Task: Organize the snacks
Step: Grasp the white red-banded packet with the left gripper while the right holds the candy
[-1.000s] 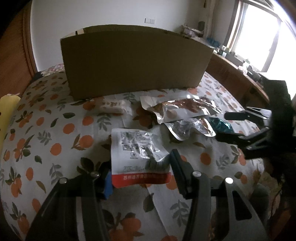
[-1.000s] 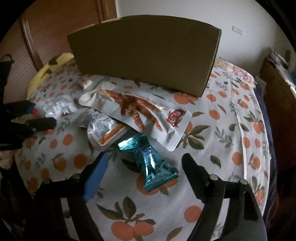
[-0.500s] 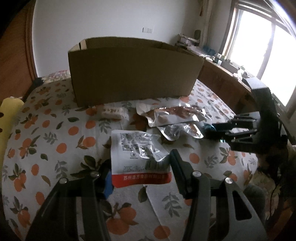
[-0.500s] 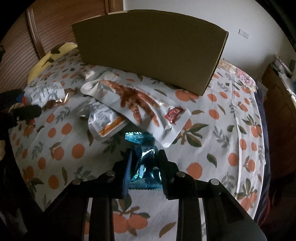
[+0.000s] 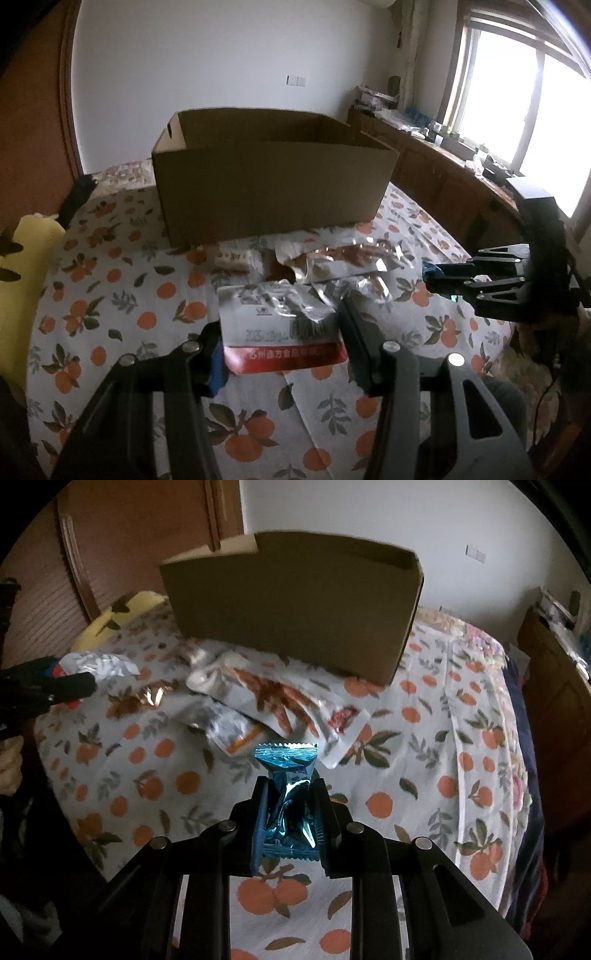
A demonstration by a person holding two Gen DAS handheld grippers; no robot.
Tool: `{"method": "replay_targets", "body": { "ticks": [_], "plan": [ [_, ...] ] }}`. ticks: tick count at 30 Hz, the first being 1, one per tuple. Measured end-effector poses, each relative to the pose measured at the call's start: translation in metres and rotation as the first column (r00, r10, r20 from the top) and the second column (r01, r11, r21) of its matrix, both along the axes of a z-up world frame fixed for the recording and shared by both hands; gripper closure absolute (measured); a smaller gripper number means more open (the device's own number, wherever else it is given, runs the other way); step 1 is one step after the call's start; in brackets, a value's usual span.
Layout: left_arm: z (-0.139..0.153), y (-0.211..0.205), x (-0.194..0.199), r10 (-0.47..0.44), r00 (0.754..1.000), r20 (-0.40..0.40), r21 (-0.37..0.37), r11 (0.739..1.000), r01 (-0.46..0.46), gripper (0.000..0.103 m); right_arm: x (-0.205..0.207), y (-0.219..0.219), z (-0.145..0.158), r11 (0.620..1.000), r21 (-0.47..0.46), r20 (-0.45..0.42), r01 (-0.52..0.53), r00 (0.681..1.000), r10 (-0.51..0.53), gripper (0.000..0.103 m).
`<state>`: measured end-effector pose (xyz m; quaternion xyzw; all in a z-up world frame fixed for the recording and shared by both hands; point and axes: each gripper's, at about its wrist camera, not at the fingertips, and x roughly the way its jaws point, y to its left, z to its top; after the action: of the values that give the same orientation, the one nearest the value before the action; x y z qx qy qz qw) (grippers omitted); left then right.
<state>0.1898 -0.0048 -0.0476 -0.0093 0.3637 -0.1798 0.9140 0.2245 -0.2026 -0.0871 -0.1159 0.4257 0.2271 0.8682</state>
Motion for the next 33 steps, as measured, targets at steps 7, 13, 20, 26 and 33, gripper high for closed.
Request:
{"method": "replay_targets", "body": {
  "ticks": [7, 13, 20, 26, 33],
  "plan": [
    [0.008, 0.000, 0.005, 0.029, 0.999, 0.021, 0.019, 0.999, -0.030, 0.103, -0.005, 0.009, 0.026, 1.000, 0.017, 0.050, -0.017, 0.999, 0.016, 0.082],
    [-0.002, 0.004, 0.014, 0.026, 1.000, -0.015, 0.012, 1.000, -0.026, 0.103, -0.006, 0.014, 0.030, 0.999, 0.021, 0.058, -0.036, 0.998, 0.035, 0.082],
    [-0.016, 0.004, 0.034, -0.002, 0.998, -0.056, 0.026, 1.000, 0.004, 0.068, -0.005, 0.007, 0.024, 1.000, 0.017, 0.050, -0.026, 0.998, 0.025, 0.082],
    [-0.033, -0.003, 0.057, -0.004, 0.995, -0.096, 0.039, 0.999, 0.008, 0.059, -0.001, 0.001, 0.012, 1.000, 0.010, 0.038, -0.020, 0.999, 0.020, 0.082],
    [-0.043, 0.006, 0.095, 0.045, 0.991, -0.127, -0.032, 0.998, -0.049, 0.053, 0.009, -0.006, -0.006, 1.000, 0.004, 0.022, -0.020, 1.000, 0.020, 0.082]
  ]
}}
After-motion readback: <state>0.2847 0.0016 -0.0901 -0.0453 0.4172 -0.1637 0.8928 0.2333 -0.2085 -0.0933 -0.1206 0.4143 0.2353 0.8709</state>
